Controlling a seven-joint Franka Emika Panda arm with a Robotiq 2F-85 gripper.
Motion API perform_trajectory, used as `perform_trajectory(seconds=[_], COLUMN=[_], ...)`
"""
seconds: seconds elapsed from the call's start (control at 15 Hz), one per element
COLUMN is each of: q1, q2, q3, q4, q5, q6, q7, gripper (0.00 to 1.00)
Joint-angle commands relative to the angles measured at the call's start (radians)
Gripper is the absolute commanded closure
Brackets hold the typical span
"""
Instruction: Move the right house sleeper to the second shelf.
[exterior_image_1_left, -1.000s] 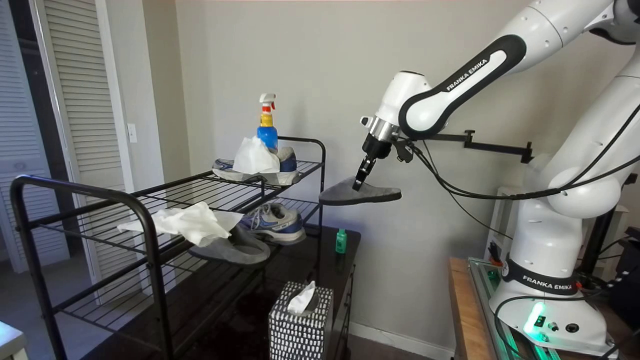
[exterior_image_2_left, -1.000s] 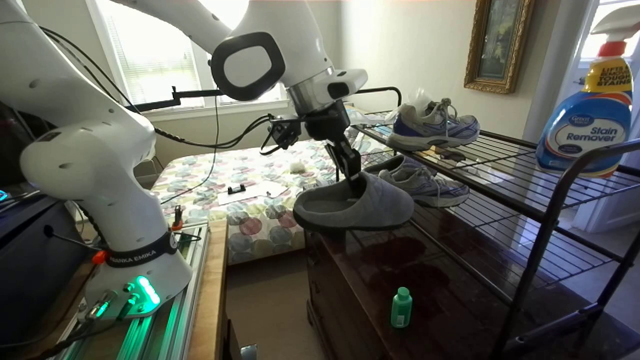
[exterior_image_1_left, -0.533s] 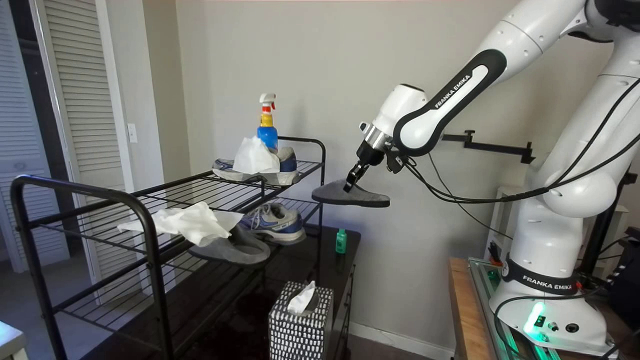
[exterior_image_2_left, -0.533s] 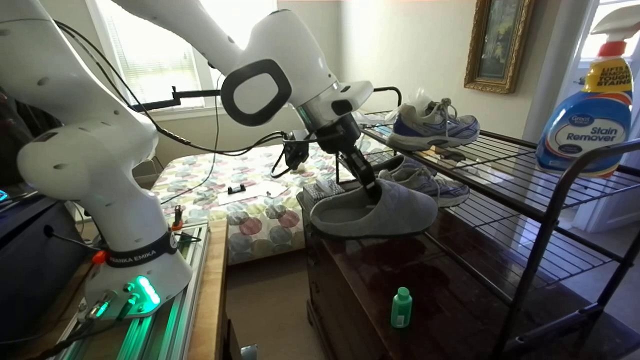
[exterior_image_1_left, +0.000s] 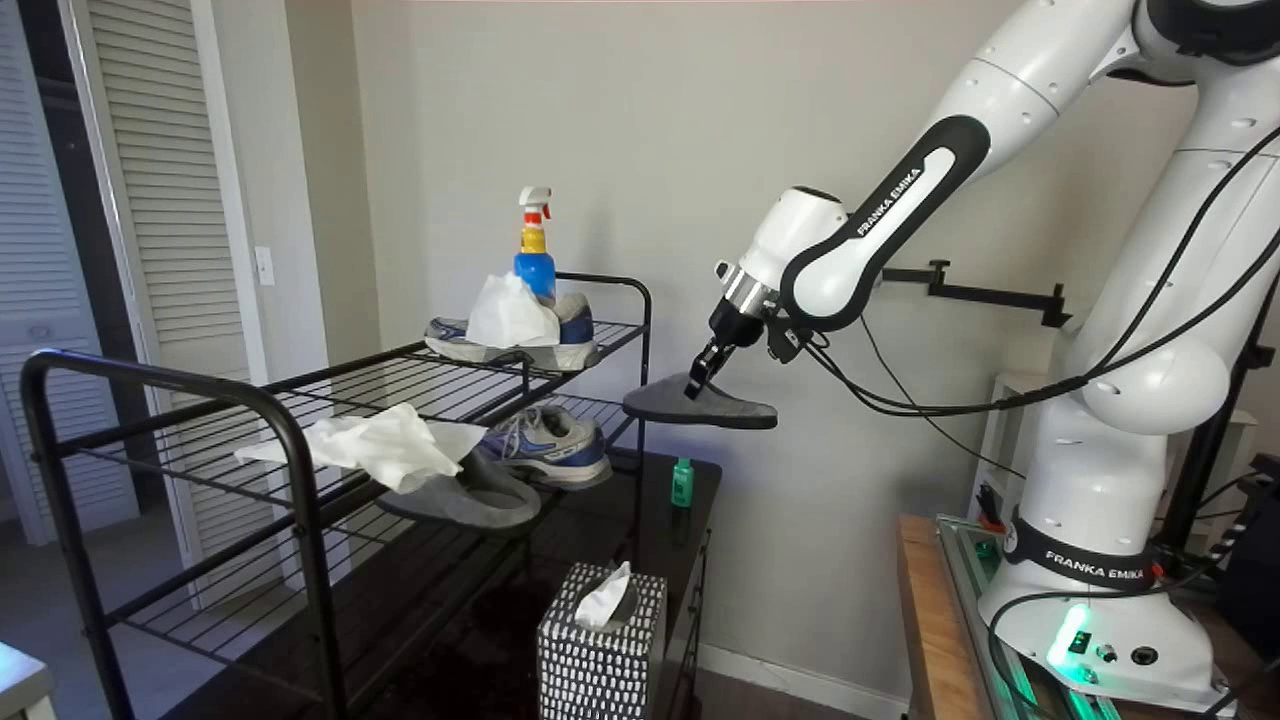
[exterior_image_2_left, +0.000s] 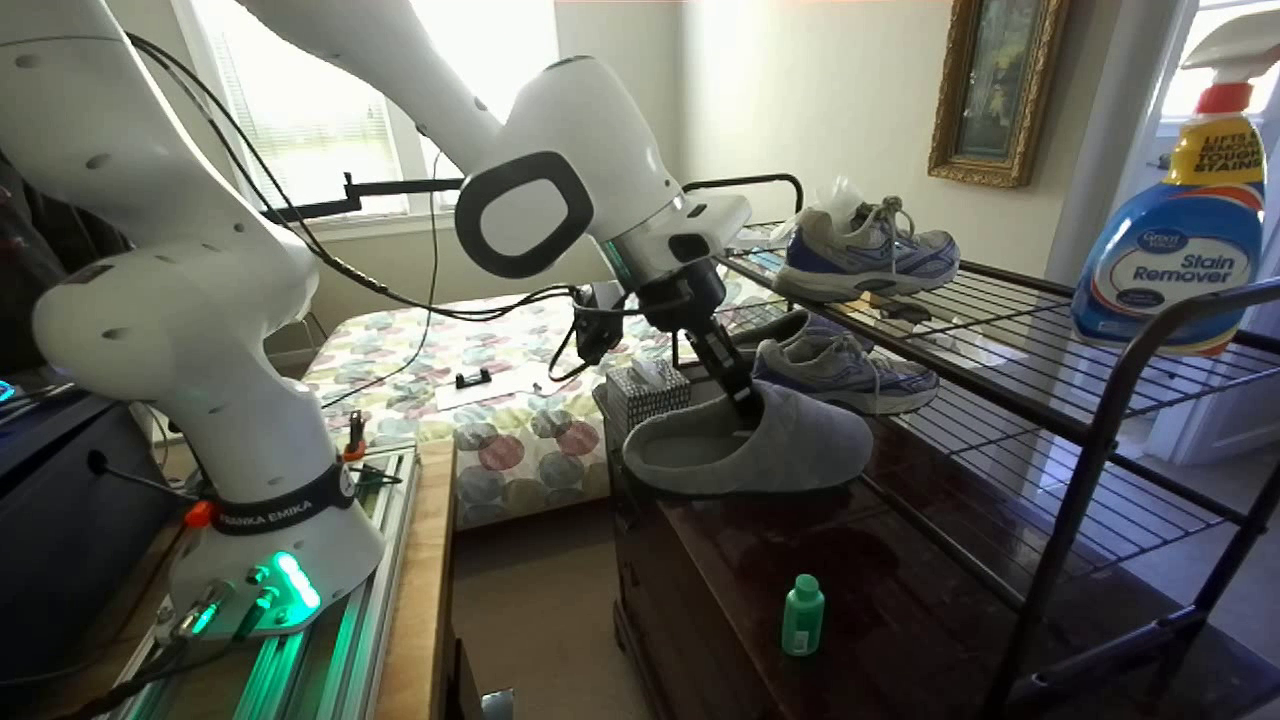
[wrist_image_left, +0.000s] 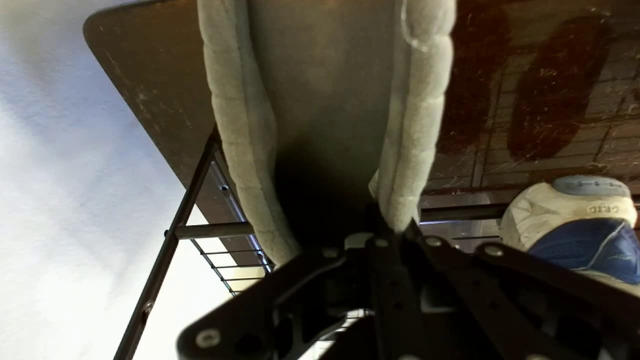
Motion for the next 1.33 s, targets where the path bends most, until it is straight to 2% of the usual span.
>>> perform_trajectory(seconds=[0.0, 0.13, 0.33, 0.47, 0.87, 1.27], q1=[-0.067, -0.195, -0.428, -0.527, -0.629, -0.809], q2=[0.023, 0.03, -0.017, -0.035, -0.003, -0.038], q3=[0.059, 0.158, 0.35, 0.464, 0.708, 0.911], q4=[0.008, 0.013, 0.029, 0.042, 0.058, 0.05], q5=[-0.061, -0.172, -0.352, -0.401, -0.395, -0.388], q6=[0.044, 0.095, 0.118, 0.13, 0.168, 0.148], q7=[0.067, 0.156, 0.28, 0.331, 0.382, 0.417], gripper=[0.99, 0.99, 0.99, 0.99, 0.99, 0.99])
